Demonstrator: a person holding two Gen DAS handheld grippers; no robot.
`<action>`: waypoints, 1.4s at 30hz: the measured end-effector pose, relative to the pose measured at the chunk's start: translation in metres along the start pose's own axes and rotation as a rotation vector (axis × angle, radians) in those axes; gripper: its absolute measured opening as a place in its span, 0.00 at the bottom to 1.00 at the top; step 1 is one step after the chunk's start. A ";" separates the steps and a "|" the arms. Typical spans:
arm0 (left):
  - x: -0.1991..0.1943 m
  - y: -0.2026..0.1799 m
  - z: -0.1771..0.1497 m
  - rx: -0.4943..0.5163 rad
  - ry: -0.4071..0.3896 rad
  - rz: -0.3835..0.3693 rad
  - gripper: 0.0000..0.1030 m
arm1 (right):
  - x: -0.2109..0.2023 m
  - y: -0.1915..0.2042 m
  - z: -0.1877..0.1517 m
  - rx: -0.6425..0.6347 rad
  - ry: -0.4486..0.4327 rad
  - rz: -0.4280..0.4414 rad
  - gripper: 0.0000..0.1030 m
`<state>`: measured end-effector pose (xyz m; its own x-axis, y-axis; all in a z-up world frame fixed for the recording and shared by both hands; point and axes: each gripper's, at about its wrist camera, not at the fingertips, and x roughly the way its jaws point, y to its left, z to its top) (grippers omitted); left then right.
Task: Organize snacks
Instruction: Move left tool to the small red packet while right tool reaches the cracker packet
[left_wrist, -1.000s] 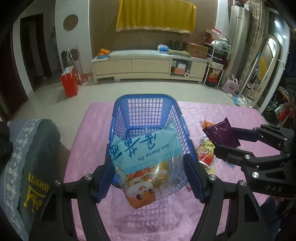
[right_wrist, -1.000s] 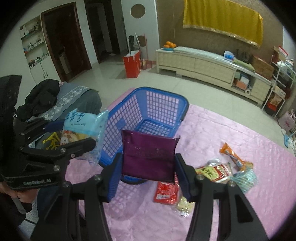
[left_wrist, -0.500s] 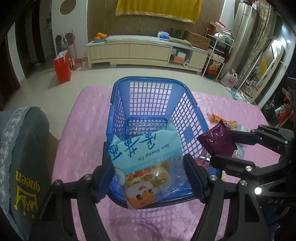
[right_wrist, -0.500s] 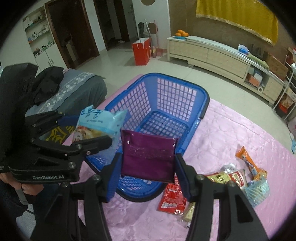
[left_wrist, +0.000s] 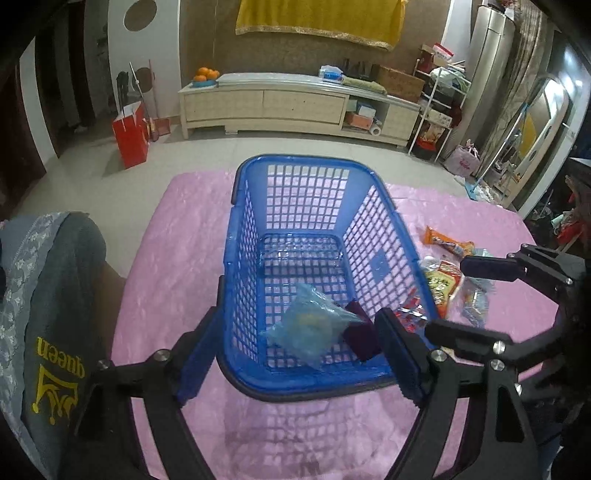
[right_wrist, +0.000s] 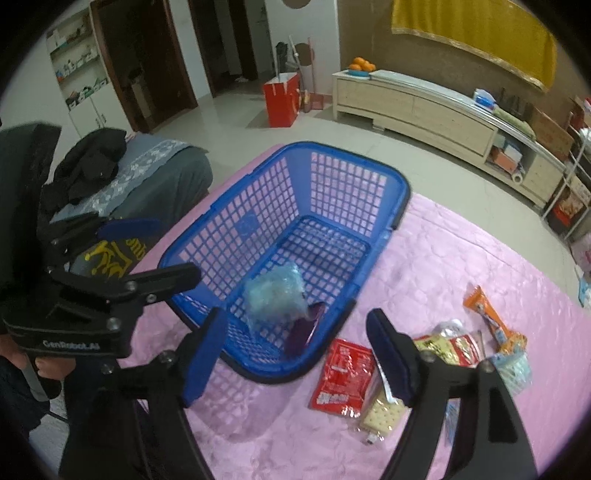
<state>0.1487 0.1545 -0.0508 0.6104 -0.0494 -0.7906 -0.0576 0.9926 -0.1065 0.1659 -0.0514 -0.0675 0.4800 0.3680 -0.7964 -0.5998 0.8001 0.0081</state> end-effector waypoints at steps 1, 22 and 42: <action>-0.006 -0.004 0.000 0.005 -0.009 -0.003 0.78 | -0.009 -0.004 -0.003 0.005 -0.008 -0.009 0.79; -0.017 -0.136 -0.028 0.081 -0.008 -0.050 0.78 | -0.072 -0.099 -0.100 0.244 0.029 -0.136 0.79; 0.021 -0.134 -0.100 -0.047 0.027 0.081 0.78 | 0.003 -0.104 -0.142 0.284 0.109 -0.045 0.79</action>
<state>0.0901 0.0089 -0.1138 0.5808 0.0271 -0.8136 -0.1434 0.9872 -0.0695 0.1386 -0.2008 -0.1566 0.4210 0.2888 -0.8598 -0.3694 0.9204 0.1283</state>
